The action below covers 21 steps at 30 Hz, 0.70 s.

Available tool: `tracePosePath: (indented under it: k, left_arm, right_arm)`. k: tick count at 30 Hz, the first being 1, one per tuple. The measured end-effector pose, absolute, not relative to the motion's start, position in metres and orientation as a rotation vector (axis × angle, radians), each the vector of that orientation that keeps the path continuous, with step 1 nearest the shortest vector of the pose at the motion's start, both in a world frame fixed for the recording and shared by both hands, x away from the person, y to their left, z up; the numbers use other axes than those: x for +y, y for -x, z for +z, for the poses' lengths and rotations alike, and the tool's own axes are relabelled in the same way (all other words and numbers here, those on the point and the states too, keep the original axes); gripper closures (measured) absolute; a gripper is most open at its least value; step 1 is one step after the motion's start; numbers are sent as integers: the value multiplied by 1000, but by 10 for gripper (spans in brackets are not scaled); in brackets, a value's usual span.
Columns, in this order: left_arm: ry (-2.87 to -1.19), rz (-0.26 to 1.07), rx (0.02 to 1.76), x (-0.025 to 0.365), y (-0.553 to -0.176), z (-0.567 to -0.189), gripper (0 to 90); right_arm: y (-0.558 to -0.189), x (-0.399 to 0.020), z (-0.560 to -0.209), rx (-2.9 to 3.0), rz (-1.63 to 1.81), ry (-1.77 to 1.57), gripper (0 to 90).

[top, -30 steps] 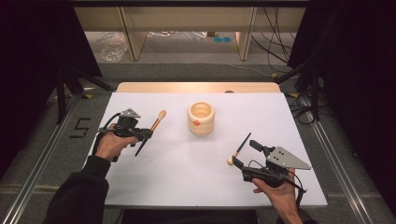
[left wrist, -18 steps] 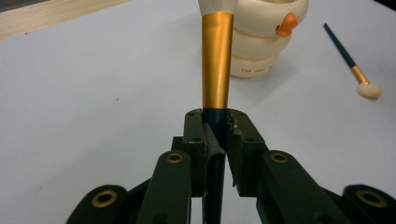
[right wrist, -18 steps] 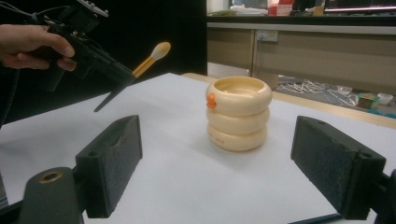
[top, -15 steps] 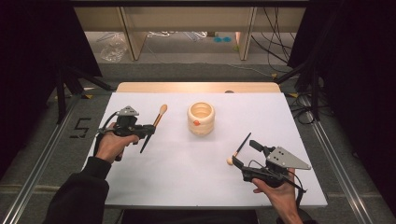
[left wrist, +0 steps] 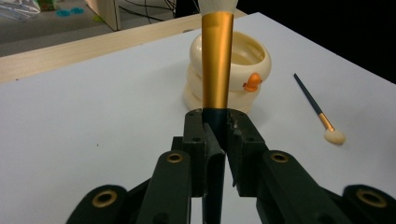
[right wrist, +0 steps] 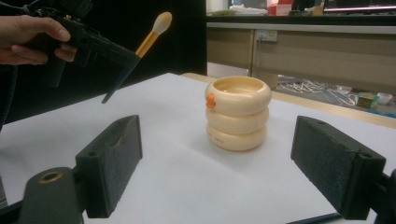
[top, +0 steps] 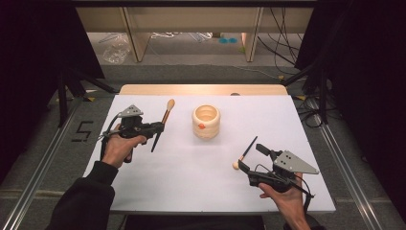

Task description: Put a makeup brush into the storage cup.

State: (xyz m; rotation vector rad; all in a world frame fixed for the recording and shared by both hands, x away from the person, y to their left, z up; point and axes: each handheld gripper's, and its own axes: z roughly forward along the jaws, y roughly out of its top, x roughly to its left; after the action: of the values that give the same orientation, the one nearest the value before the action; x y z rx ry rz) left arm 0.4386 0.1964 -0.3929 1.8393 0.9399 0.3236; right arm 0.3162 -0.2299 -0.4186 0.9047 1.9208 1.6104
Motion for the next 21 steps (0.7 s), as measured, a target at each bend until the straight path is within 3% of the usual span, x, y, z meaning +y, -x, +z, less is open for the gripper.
tracePosePath:
  k: [21]
  left_arm:
    - [-1705,376,927,183,-449,-386,787]
  right_arm:
    - [-317,-230,-419,1908,1632,-904,175]
